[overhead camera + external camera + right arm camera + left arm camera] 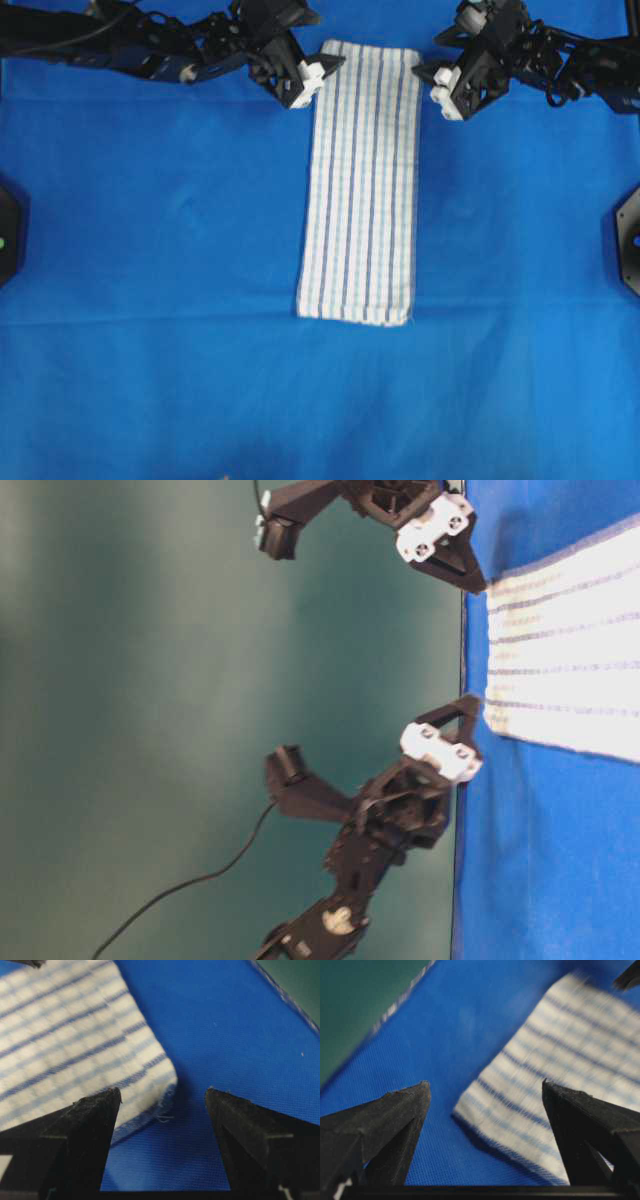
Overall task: Fold the blue towel.
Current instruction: 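Grasp the strip's top corners with both grippers, then fold the top half down over the bottom half with both grippers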
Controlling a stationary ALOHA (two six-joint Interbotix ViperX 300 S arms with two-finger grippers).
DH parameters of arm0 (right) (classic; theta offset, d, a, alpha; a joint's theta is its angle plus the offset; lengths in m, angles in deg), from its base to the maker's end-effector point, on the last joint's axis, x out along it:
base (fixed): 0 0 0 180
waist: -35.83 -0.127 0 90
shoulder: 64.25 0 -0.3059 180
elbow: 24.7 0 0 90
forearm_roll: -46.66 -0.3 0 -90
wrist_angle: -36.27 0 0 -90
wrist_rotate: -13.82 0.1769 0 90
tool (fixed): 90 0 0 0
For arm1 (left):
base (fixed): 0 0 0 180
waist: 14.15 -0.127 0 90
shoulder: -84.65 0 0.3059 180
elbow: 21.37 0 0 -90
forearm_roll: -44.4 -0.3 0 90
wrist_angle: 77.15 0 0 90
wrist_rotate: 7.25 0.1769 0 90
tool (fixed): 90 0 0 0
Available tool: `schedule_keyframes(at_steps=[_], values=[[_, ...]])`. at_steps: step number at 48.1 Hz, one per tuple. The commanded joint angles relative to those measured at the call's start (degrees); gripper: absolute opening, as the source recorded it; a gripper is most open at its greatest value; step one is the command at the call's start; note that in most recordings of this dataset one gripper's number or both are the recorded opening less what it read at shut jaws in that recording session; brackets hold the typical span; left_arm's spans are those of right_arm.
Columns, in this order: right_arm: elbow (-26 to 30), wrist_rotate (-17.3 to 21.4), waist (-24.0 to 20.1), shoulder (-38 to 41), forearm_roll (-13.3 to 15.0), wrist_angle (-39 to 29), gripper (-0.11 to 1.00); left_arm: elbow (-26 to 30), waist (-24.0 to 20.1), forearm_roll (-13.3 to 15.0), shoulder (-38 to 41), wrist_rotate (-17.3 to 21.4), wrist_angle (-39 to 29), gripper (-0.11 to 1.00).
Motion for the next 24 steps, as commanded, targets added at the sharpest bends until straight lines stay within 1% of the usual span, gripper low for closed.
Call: schedule_keyframes(at_steps=[1,9,15,17,20,22,24], values=[[1.05,0.0,0.88,0.79,-0.26,1.41,0.68,2.46,-0.26,-0.09,0.7,-0.09,0.26,0.89],[2.46,0.0,1.32,3.78,-0.26,2.29,0.68,4.22,-0.18,0.0,1.76,-0.44,-1.67,0.87],[4.13,0.09,1.32,5.27,-0.44,1.93,0.68,5.8,-0.09,0.0,2.29,-2.81,-6.24,0.82],[4.66,0.09,1.32,5.8,-0.53,1.76,0.67,6.33,-0.09,0.0,2.46,-3.87,-8.09,0.77],[5.1,0.0,1.32,6.33,-0.53,1.49,0.66,6.86,-0.09,-0.09,2.72,-4.13,-9.4,0.62],[5.27,0.0,1.32,6.59,-0.53,1.23,0.63,6.94,-0.09,-0.09,2.81,-4.22,-9.76,0.52],[5.27,0.0,1.32,6.59,-0.53,0.97,0.57,6.94,-0.09,0.0,2.72,-4.13,-9.67,0.42]])
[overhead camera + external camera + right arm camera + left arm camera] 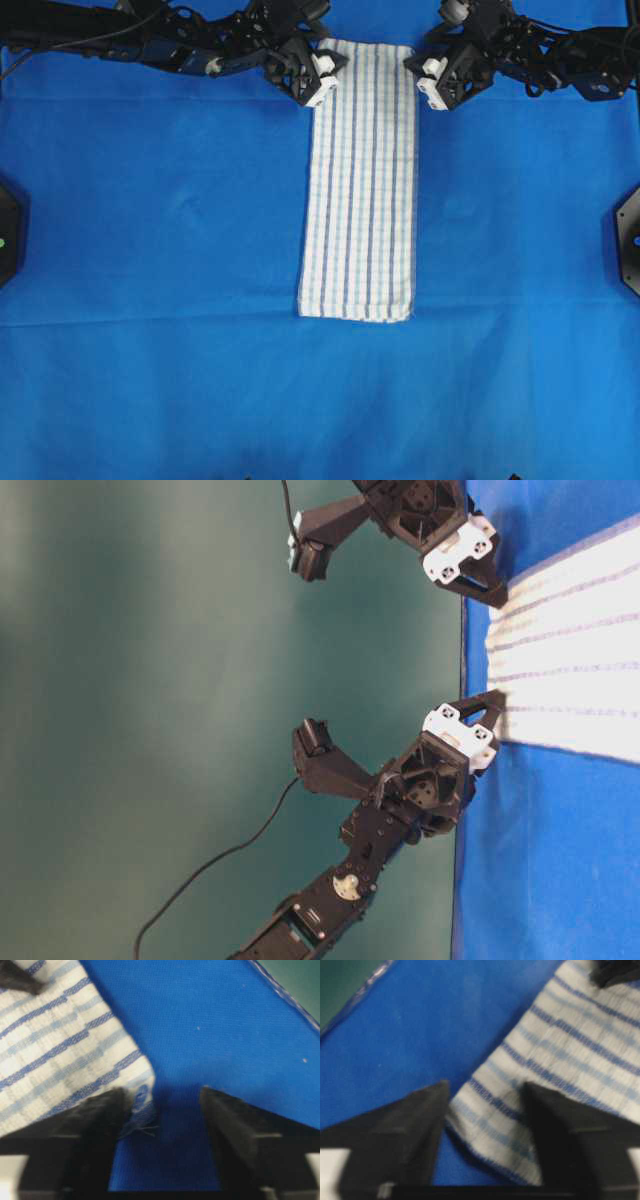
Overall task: Fold the blue towel.
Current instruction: 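Fold the top half down over the bottom half with both grippers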
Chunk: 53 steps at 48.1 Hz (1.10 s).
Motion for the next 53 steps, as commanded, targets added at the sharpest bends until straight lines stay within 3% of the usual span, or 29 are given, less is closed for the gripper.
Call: schedule_keyframes(at_steps=[1,9,33,53], values=[[0.79,0.0,0.0,-0.53,-0.09,-0.35,0.53,0.97,0.09,0.0,-0.97,0.0,-0.26,0.38],[0.53,0.0,-0.44,-0.62,0.0,-1.49,0.09,0.7,0.09,0.0,-1.05,-0.44,-0.35,0.07],[0.7,0.62,-0.62,-1.58,-0.18,-1.85,0.08,0.79,0.26,0.0,-1.93,0.18,-0.7,0.04],[-3.78,0.7,-2.64,-13.18,-0.88,-1.93,0.08,-2.02,1.32,-0.26,-10.72,0.35,-2.81,0.04]])
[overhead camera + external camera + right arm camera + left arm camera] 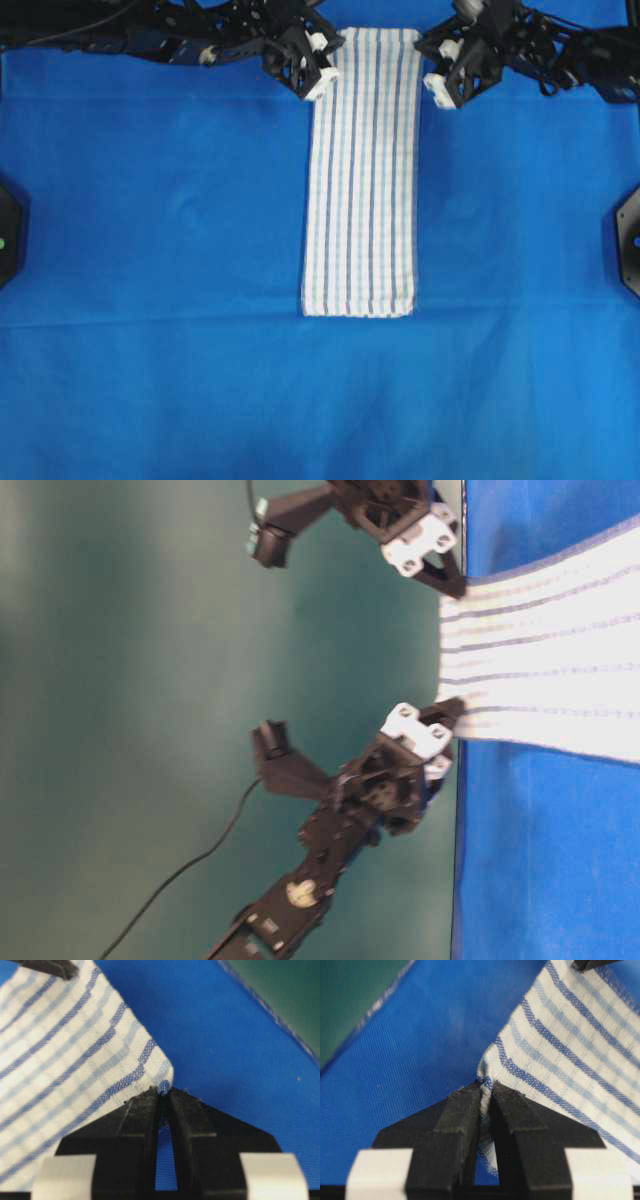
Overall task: Fold the blue towel.
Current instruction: 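Fold the top half down over the bottom half with both grippers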
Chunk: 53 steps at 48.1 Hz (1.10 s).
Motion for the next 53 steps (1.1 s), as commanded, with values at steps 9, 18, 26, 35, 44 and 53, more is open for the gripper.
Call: schedule_keyframes(at_steps=[9,18,26,35,44,53], values=[[-2.55,0.0,-3.87,-9.05,-1.14,-1.14,0.08,-3.34,3.16,-0.18,-8.0,0.09,0.09,0.04],[-4.75,0.0,-8.09,-13.89,-2.29,-3.08,0.08,-6.94,7.03,-0.18,-12.74,0.09,0.0,0.04],[-6.94,0.0,-13.1,-17.05,-3.69,-4.75,0.08,-10.11,11.25,-0.18,-15.73,0.0,0.09,0.04],[-9.67,0.0,-20.04,-19.6,-6.15,-5.8,0.08,-12.74,17.75,-0.18,-16.79,-0.97,0.35,0.04],[-11.43,0.0,-27.42,-21.01,-8.7,-6.33,0.08,-13.71,23.82,-0.09,-16.87,-1.14,0.35,0.04],[-11.34,0.0,-33.66,-20.21,-10.81,-6.94,0.08,-14.24,28.04,-0.09,-16.87,-1.23,0.35,0.04]])
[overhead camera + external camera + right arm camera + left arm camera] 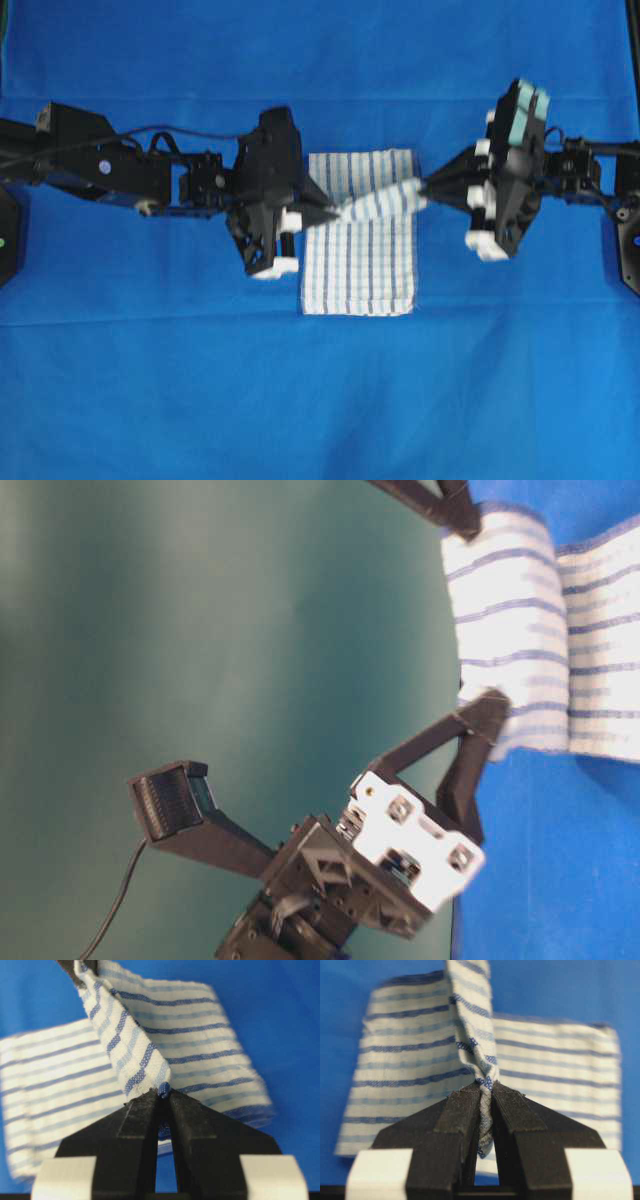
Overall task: Fold the blue towel.
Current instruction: 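Fold the top half down over the bottom half with both grippers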
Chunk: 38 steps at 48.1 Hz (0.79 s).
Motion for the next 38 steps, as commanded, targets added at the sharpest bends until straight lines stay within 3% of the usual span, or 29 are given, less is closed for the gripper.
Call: schedule_keyframes(at_steps=[1,19,38], values=[[0.62,0.0,-2.2,0.09,-0.97,-0.26,0.08,0.18,1.49,0.0,-1.76,-0.09,0.26,0.04],[2.46,0.0,-7.56,7.91,-5.45,-0.62,0.08,-0.26,5.71,0.18,2.37,-0.26,1.93,0.04],[4.22,0.0,-9.4,10.99,-6.15,-0.35,0.08,-0.62,6.77,0.18,5.27,-0.26,4.83,0.04]])
